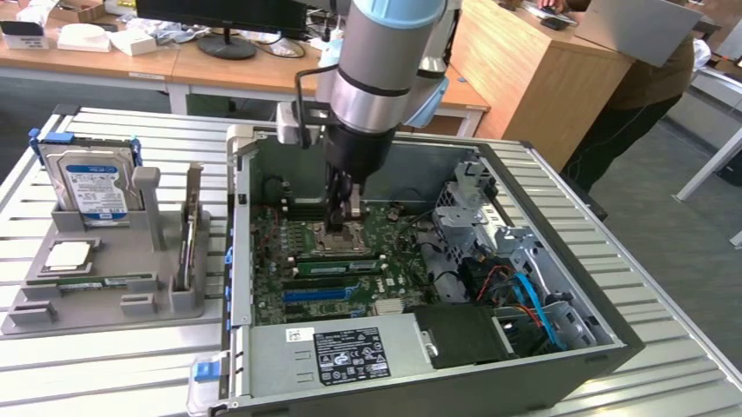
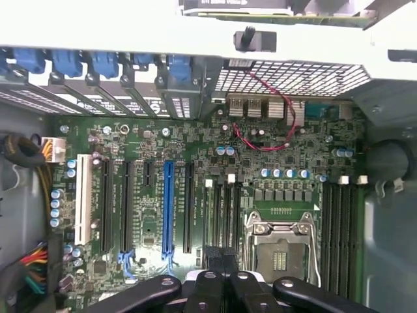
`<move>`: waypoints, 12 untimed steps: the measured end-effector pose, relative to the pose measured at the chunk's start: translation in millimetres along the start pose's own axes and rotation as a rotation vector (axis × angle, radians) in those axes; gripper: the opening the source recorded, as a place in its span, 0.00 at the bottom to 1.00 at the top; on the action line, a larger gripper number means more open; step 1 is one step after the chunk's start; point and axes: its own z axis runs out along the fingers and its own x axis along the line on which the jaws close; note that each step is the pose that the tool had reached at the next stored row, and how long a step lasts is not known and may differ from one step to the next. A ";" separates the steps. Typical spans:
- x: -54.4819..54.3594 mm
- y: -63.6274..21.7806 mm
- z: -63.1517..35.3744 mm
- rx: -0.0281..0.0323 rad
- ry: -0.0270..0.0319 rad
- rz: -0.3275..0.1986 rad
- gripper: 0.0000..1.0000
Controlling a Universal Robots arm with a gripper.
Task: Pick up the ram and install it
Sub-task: 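Press down the ram until it locks into place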
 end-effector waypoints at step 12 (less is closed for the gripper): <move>-1.8 0.7 -31.0 0.0000 0.0000 0.000 0.10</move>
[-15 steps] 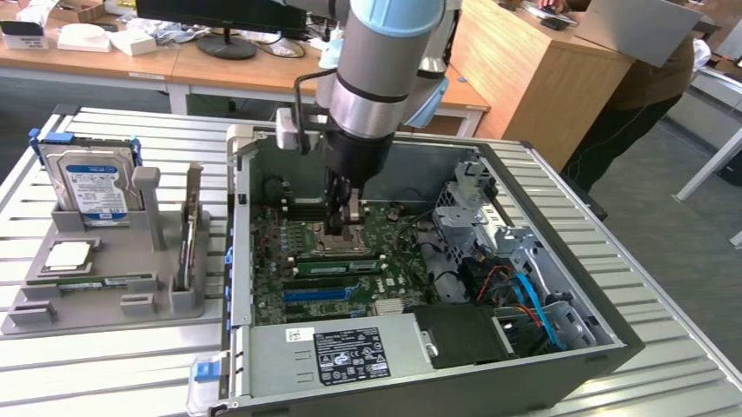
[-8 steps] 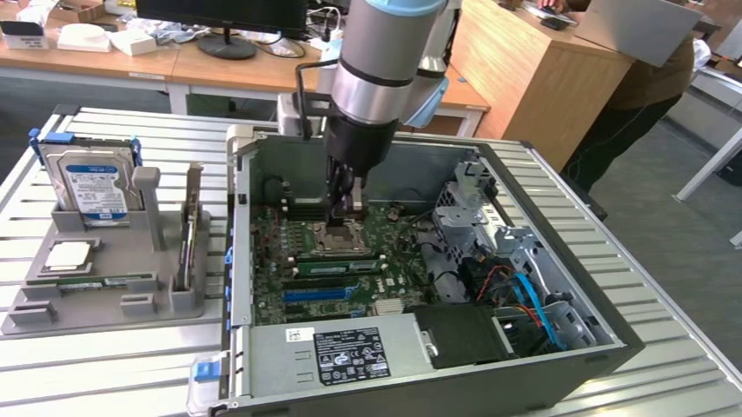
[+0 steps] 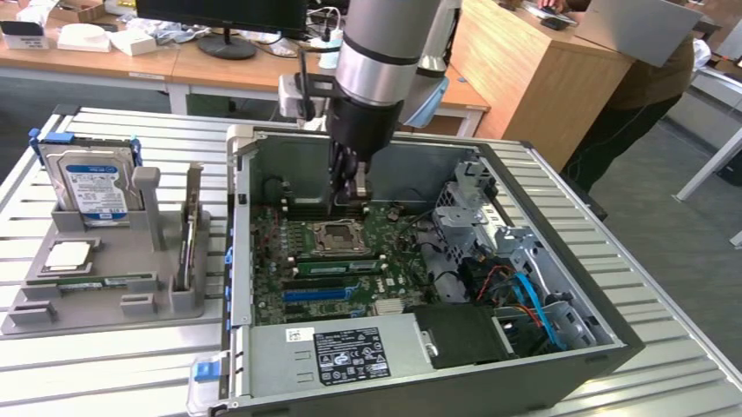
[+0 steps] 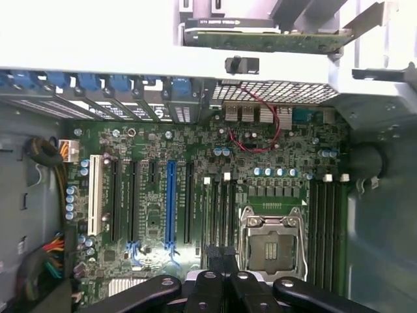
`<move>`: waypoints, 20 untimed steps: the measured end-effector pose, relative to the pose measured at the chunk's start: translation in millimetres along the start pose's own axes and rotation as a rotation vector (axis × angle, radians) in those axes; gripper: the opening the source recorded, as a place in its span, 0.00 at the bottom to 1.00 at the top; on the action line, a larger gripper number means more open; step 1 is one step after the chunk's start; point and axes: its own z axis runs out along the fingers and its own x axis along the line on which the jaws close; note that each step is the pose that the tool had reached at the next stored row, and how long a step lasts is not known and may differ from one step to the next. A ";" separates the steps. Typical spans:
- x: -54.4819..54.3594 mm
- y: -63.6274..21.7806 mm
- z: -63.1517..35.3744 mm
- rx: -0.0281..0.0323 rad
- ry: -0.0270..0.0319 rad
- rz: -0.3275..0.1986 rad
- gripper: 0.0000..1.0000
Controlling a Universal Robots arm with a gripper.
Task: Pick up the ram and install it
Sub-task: 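Press down the ram until it locks into place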
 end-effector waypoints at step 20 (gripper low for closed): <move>-1.2 -0.9 -21.4 -0.0002 0.0001 0.000 0.10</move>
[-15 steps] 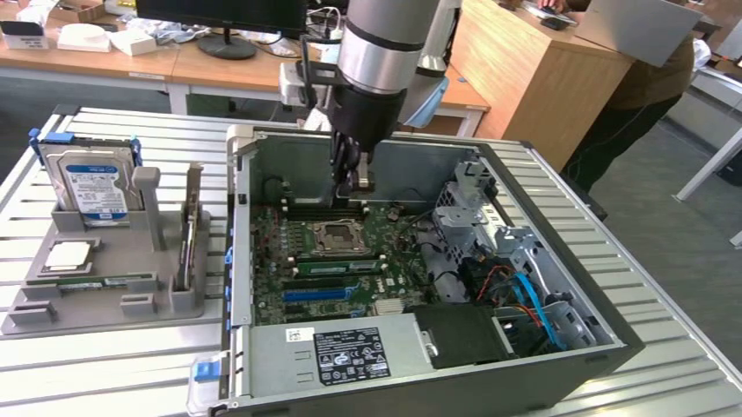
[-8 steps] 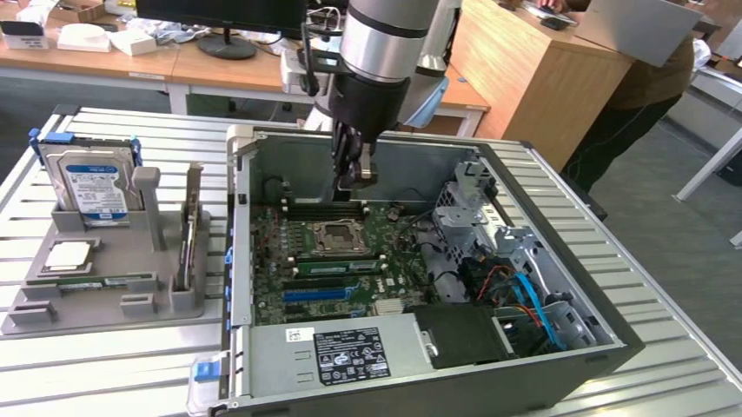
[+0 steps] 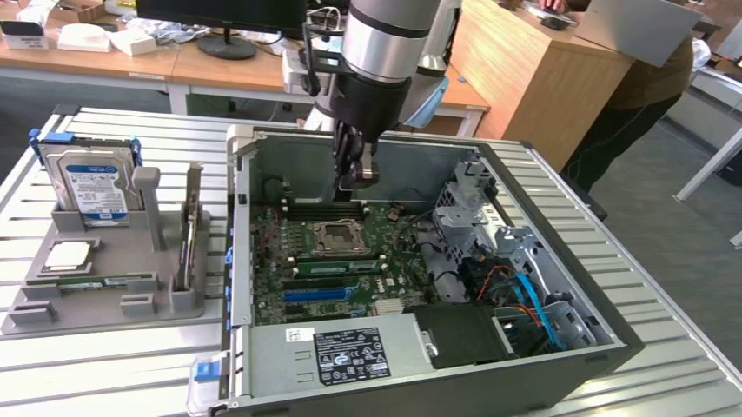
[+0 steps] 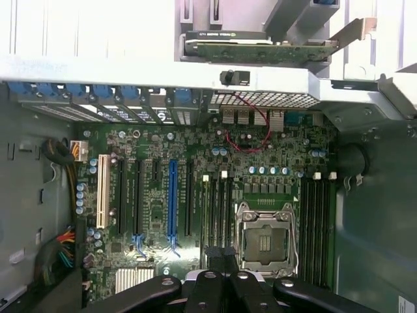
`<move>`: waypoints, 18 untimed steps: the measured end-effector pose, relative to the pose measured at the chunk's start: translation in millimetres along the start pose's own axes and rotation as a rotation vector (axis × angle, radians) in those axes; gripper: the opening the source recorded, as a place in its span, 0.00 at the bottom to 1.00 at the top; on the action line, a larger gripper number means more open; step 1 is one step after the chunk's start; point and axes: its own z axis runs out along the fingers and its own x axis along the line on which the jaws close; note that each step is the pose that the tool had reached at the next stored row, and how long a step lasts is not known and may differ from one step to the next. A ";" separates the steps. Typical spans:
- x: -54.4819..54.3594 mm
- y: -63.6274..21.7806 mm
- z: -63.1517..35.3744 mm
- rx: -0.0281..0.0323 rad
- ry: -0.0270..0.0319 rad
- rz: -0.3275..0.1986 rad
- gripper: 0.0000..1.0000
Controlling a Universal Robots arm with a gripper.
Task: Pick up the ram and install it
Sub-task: 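Press down the ram until it locks into place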
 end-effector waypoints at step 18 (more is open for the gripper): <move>0.2 -27.6 -0.5 0.0001 -0.0001 0.000 0.10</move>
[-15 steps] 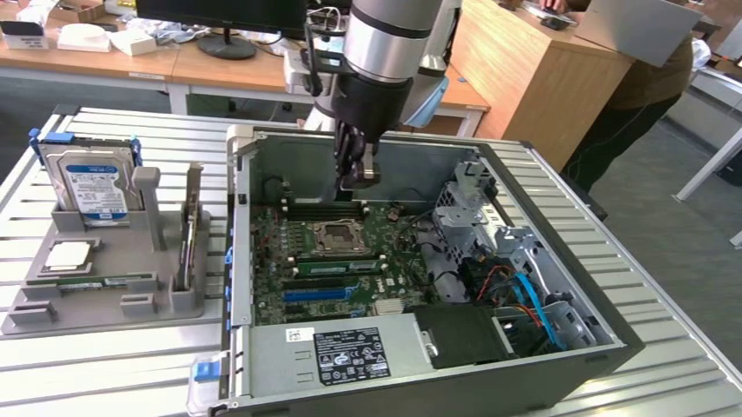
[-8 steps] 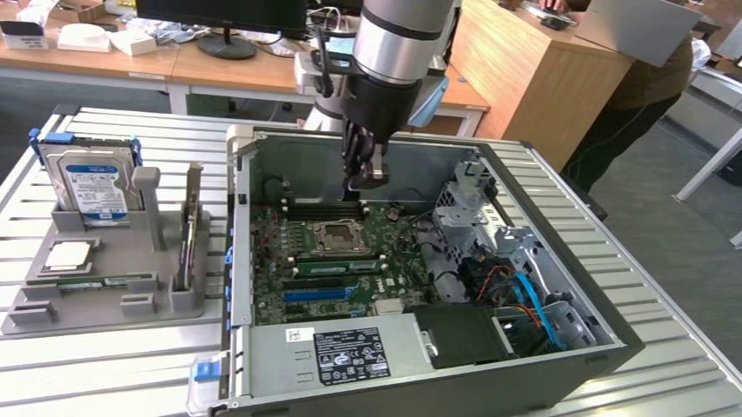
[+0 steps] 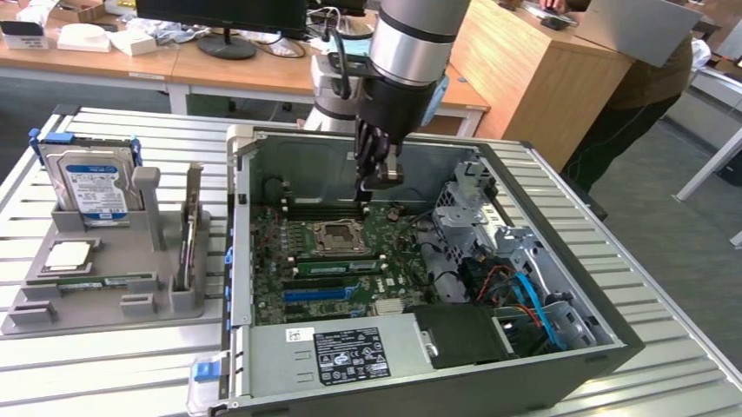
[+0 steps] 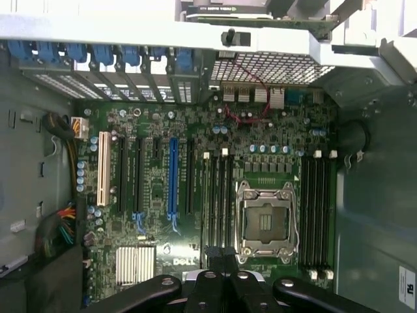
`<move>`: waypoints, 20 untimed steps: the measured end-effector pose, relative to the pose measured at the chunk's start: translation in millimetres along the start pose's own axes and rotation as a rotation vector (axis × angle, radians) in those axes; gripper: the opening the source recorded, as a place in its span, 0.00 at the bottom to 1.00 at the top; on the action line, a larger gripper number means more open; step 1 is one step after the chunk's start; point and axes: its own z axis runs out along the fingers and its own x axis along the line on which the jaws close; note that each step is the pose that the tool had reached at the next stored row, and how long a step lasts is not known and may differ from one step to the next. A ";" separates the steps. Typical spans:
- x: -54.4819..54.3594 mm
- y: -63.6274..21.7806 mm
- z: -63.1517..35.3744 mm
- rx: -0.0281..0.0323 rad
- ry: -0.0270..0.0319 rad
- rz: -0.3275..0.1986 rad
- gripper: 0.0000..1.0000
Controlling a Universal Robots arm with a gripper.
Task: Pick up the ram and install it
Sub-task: 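Press down the ram until it locks into place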
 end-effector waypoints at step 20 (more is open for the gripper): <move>0.2 -22.9 -0.5 0.0000 0.0000 0.000 0.10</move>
